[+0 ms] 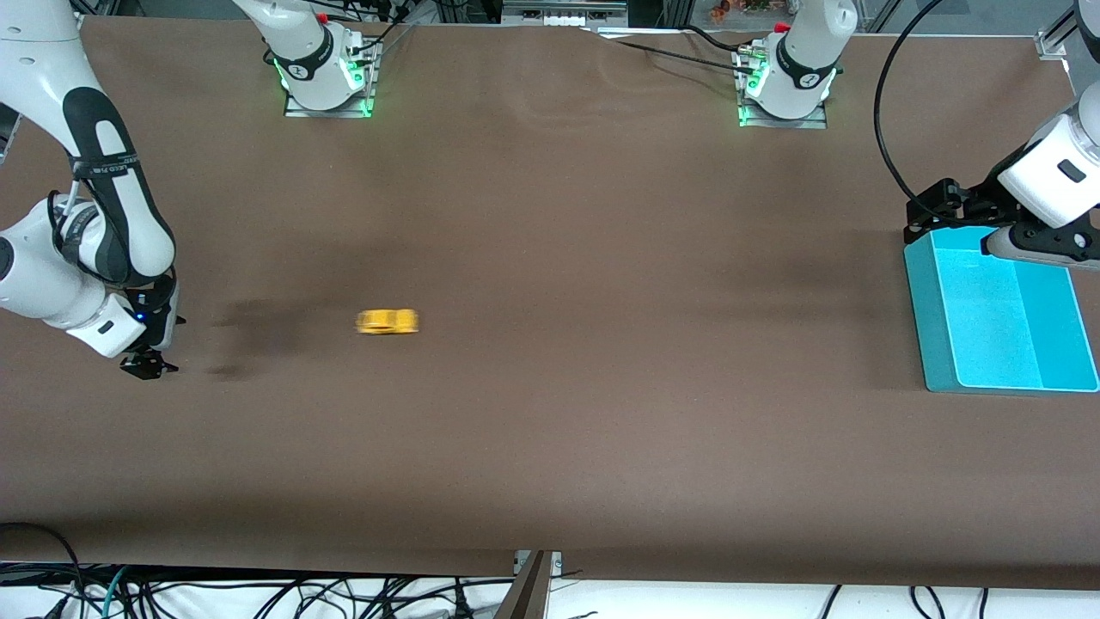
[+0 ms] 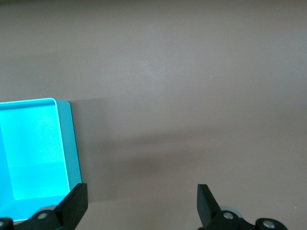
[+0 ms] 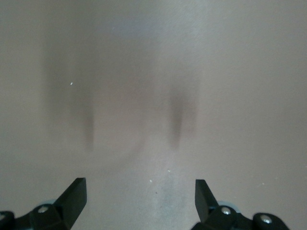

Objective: Wind and store yellow beetle car
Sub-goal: 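Lift the right gripper off the car, letting it roll toward the bin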

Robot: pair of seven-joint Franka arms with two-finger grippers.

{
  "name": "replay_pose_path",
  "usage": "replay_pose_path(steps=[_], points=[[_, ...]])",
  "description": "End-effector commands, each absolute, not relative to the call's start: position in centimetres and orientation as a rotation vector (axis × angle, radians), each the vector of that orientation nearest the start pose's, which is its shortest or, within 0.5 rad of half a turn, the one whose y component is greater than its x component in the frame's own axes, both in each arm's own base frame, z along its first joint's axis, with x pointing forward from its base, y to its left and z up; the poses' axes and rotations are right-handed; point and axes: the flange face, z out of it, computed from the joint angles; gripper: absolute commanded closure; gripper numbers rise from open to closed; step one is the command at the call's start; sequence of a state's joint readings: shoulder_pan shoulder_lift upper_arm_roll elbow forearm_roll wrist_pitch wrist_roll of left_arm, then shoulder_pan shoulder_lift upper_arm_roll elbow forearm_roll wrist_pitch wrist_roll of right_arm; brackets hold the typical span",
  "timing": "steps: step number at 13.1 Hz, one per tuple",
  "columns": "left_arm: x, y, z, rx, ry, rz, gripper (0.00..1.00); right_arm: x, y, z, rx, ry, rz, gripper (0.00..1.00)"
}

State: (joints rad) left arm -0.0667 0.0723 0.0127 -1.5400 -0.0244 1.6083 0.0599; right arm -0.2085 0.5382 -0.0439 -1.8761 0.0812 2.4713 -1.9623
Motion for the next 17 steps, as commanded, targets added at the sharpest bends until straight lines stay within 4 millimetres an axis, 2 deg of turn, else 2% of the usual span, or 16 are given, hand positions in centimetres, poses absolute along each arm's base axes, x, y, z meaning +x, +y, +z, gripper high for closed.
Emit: replay_pose_path(steps=[1, 5, 7, 12, 16, 17], points=[[58.1, -3.4, 60.7, -3.177, 0.182, 0.012, 0.00, 63.0, -15.2, 25.3, 2.267, 2.157, 0.106, 0.00], [58.1, -3.4, 60.7, -3.177, 0.182, 0.012, 0.00, 64.7, -12.1, 28.7, 2.569, 1.873, 0.102, 0.00], [58.1, -3.4, 60.7, -3.178, 0.182, 0.012, 0.00, 65.8, -9.6, 30.4, 2.699, 1.733, 0.066, 0.00], [58.0, -3.5, 60.7, -3.177, 0.179, 0.017, 0.00, 66.7, -3.8, 33.9, 3.025, 1.224, -0.144, 0.00], [58.0, -3.5, 60.7, -3.178, 0.179, 0.019, 0.00, 67.2, 1.3, 38.2, 3.129, 0.750, -0.301, 0.00], [58.2, -3.5, 60.1, -3.178, 0.179, 0.036, 0.00, 67.0, 2.5, 40.0, 3.143, 0.650, -0.322, 0.00]])
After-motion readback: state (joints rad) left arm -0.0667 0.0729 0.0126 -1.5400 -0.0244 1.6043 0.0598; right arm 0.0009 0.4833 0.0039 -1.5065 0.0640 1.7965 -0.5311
